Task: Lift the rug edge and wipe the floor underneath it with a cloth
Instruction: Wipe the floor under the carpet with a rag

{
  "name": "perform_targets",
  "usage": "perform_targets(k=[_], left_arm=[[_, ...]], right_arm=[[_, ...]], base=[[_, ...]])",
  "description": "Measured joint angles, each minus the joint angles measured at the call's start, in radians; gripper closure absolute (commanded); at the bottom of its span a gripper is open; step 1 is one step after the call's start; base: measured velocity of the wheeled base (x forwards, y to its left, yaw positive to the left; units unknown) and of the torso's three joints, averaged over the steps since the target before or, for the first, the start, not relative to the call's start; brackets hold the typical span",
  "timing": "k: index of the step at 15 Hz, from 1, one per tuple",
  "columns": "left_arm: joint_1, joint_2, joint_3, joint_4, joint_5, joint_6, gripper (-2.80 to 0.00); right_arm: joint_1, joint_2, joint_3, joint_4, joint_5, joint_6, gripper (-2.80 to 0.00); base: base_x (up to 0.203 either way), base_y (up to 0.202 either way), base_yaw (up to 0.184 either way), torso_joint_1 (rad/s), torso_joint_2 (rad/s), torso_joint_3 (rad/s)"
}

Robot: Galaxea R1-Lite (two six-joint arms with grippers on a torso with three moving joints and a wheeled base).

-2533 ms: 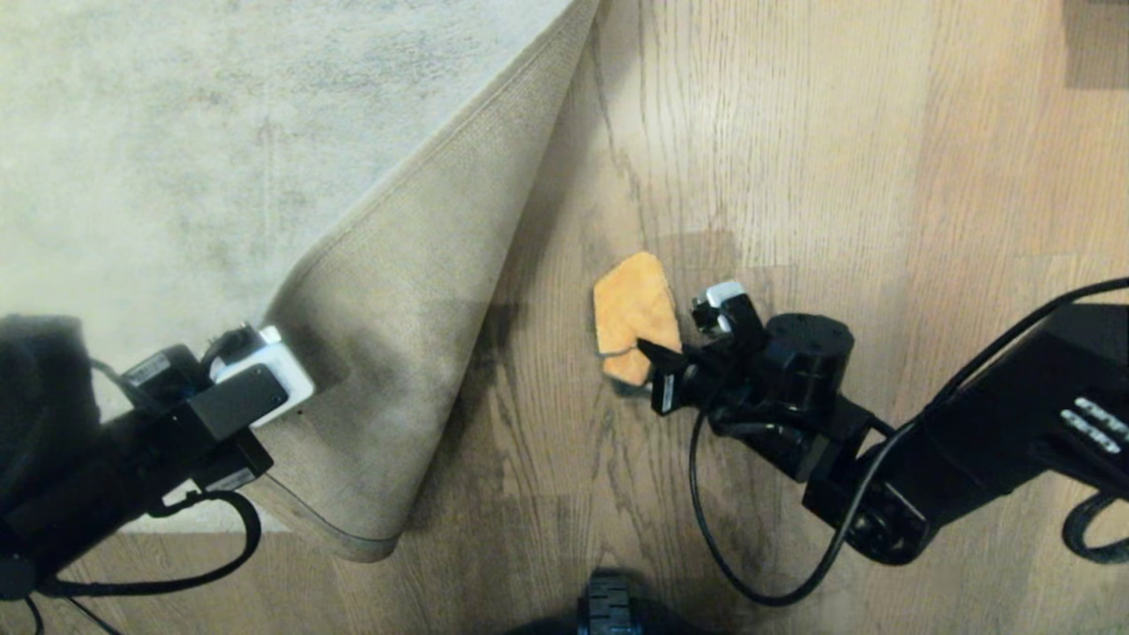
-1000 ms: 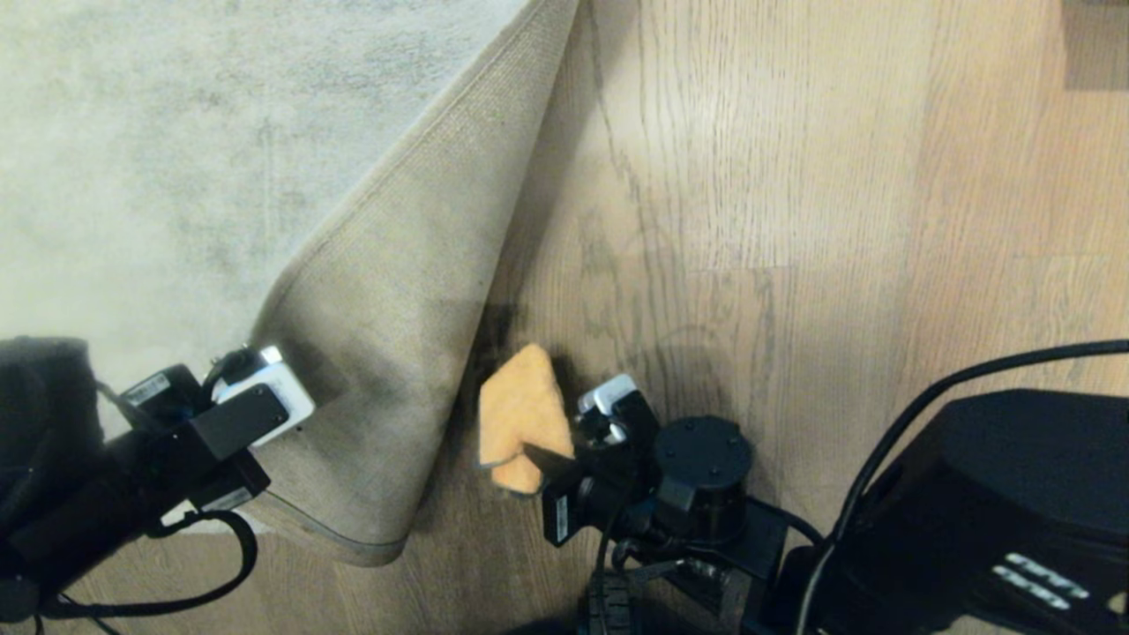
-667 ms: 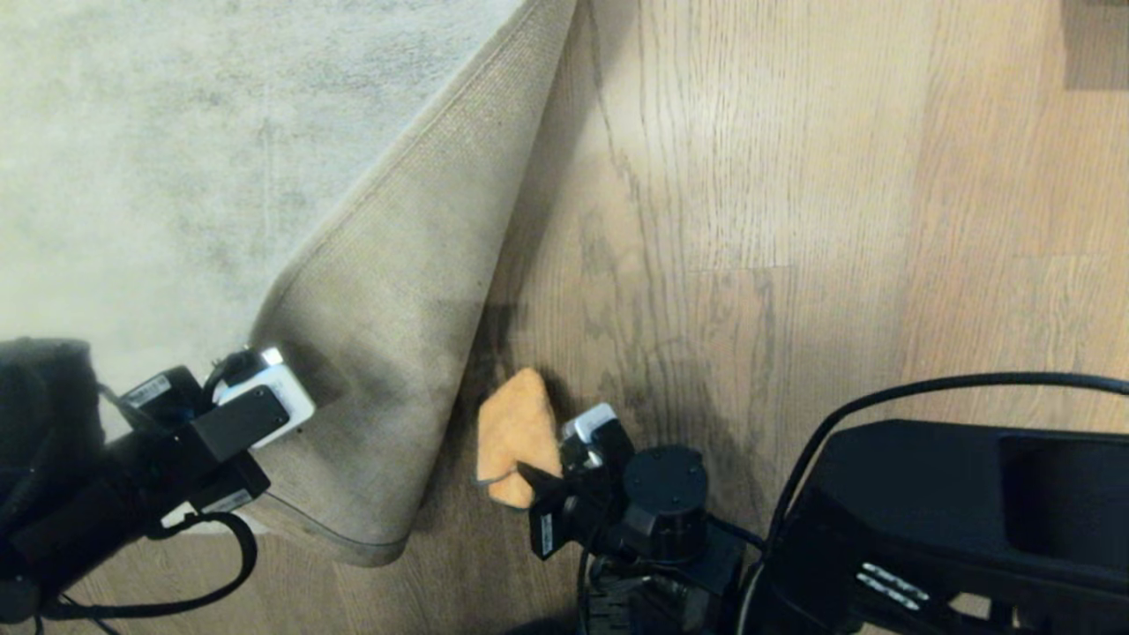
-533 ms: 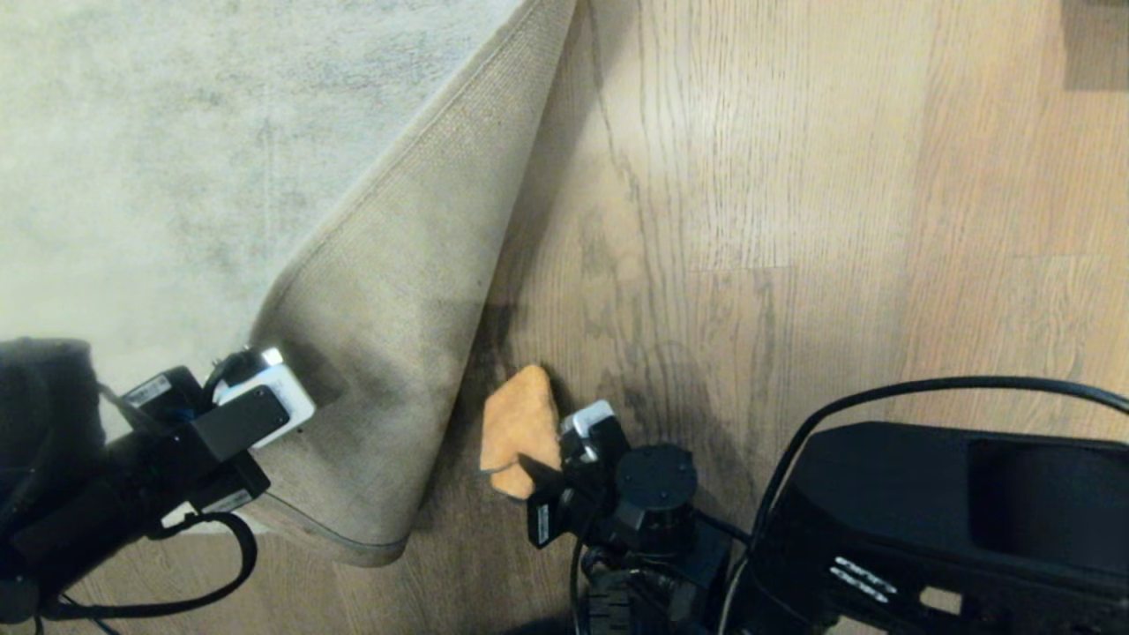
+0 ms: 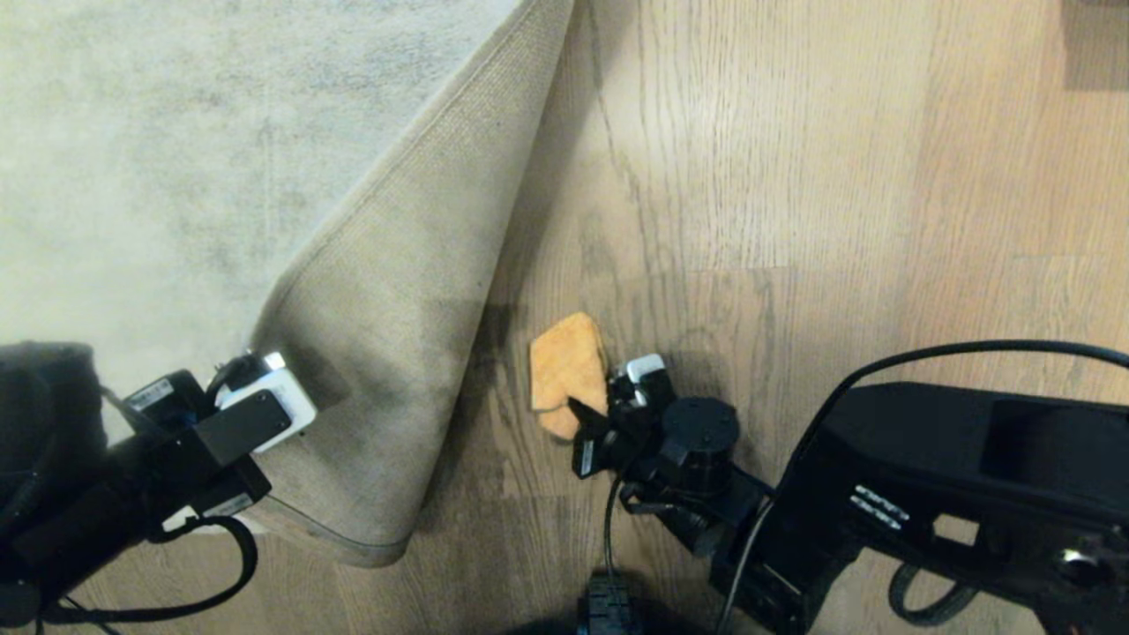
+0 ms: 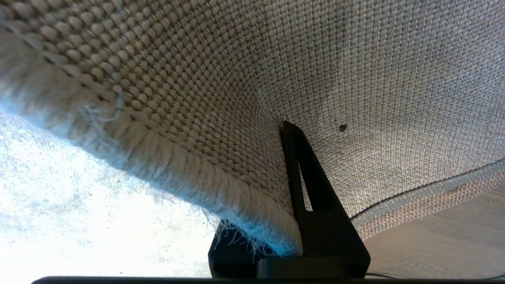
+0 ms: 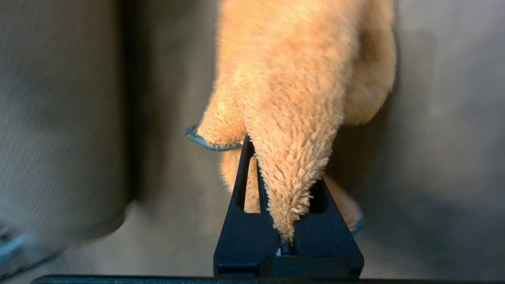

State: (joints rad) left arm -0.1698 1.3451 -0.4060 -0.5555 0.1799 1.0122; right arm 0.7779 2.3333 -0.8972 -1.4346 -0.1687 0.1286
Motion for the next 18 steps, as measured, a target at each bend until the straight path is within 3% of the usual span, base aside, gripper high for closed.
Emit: perform_targets(k=[8, 18], left_arm=[[-0.004, 0.0, 0.001, -0.004, 0.001, -0.001, 0.0], [-0.015, -0.01, 0.0, -0.004, 0.002, 0.001, 0.0]], right_arm=[[-0.105, -0.228, 0.206, -0.001, 0.003, -0.032, 0.0], [-0.322, -0.531, 0.463, -0.003, 0.003, -0.034, 0.0]], base=[[0.0, 0.0, 0.0, 0.0, 0.0, 0.0], [0.0, 0.0, 0.0, 0.0, 0.0, 0.0]])
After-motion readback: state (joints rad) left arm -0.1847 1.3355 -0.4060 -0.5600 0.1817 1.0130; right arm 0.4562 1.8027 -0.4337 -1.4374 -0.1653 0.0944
